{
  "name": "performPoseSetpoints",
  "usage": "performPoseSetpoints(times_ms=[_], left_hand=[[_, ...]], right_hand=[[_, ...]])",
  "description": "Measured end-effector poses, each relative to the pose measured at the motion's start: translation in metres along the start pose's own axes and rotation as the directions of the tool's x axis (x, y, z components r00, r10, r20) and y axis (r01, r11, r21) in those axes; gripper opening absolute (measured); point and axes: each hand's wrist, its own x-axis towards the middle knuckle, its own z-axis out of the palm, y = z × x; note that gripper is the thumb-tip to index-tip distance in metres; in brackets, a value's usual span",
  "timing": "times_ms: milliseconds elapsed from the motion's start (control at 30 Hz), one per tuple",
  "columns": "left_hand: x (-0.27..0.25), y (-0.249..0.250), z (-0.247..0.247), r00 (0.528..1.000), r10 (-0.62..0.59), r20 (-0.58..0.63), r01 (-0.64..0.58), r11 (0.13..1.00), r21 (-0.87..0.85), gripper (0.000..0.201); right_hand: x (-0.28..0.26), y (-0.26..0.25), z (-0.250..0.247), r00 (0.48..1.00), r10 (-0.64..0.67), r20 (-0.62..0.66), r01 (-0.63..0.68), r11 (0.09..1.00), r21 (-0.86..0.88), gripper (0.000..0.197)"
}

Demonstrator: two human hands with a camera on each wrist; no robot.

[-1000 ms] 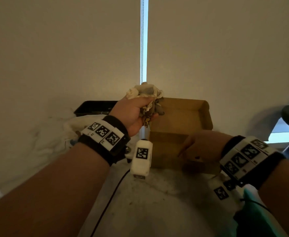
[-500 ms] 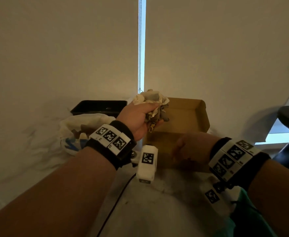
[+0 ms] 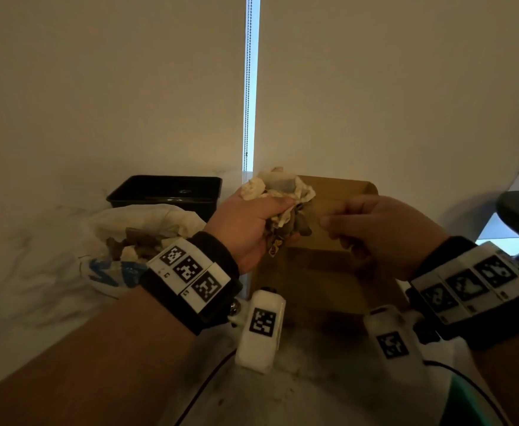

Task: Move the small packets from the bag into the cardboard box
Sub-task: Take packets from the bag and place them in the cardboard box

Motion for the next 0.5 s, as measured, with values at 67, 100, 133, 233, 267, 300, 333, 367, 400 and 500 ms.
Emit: performPoseSetpoints(times_ms=[67, 100, 133, 233, 267, 300, 333, 367, 400, 500], left_hand=[[-0.004, 0.004, 0.001, 1.0, -0.011, -0.004, 0.011, 1.0, -0.021, 0.023], [-0.007, 0.005, 0.001, 1.0, -0.021, -0.008, 0.021, 0.999, -0.037, 0.025], [-0.009, 0.007, 0.001, 0.999, -0.031, -0.009, 0.03, 0.998, -0.055, 0.028], [-0.017, 0.01, -0.002, 0.999, -0.041, -0.019, 0.039, 0.994, -0.105, 0.035], [-0.019, 0.011, -0.004, 0.999, -0.036, -0.027, 0.033, 0.993, -0.113, 0.036], [-0.021, 0.012, -0.007, 0.999, -0.026, -0.035, 0.022, 0.993, -0.117, 0.036], [-0.022, 0.013, -0.009, 0.999, -0.014, -0.037, 0.009, 0.993, -0.114, 0.035], [-0.023, 0.015, -0.011, 0.999, -0.002, -0.036, -0.002, 0.994, -0.105, 0.034], [-0.023, 0.017, -0.013, 0.999, 0.012, -0.032, -0.015, 0.995, -0.094, 0.033], [-0.022, 0.025, -0.019, 0.997, 0.057, -0.049, -0.061, 0.995, -0.082, 0.032]], right_hand=[[0.008, -0.005, 0.005, 0.995, -0.021, -0.099, 0.038, 0.983, 0.177, 0.025], [0.011, -0.008, 0.01, 0.994, -0.032, -0.1, 0.054, 0.972, 0.23, 0.02], [0.012, -0.011, 0.017, 0.996, -0.032, -0.086, 0.055, 0.96, 0.274, 0.017], [0.014, -0.017, 0.037, 1.0, 0.008, 0.013, -0.013, 0.898, 0.439, 0.01], [0.013, -0.019, 0.042, 0.999, 0.02, 0.045, -0.039, 0.872, 0.488, 0.008], [0.014, -0.021, 0.046, 0.997, 0.022, 0.068, -0.054, 0.849, 0.526, 0.006], [0.014, -0.022, 0.05, 0.996, 0.018, 0.083, -0.061, 0.829, 0.555, 0.005], [0.015, -0.023, 0.054, 0.996, 0.013, 0.084, -0.06, 0.812, 0.58, 0.008], [0.016, -0.025, 0.056, 0.997, 0.011, 0.079, -0.057, 0.789, 0.612, 0.016], [0.026, -0.03, 0.06, 0.998, 0.039, 0.048, -0.061, 0.717, 0.694, 0.03]])
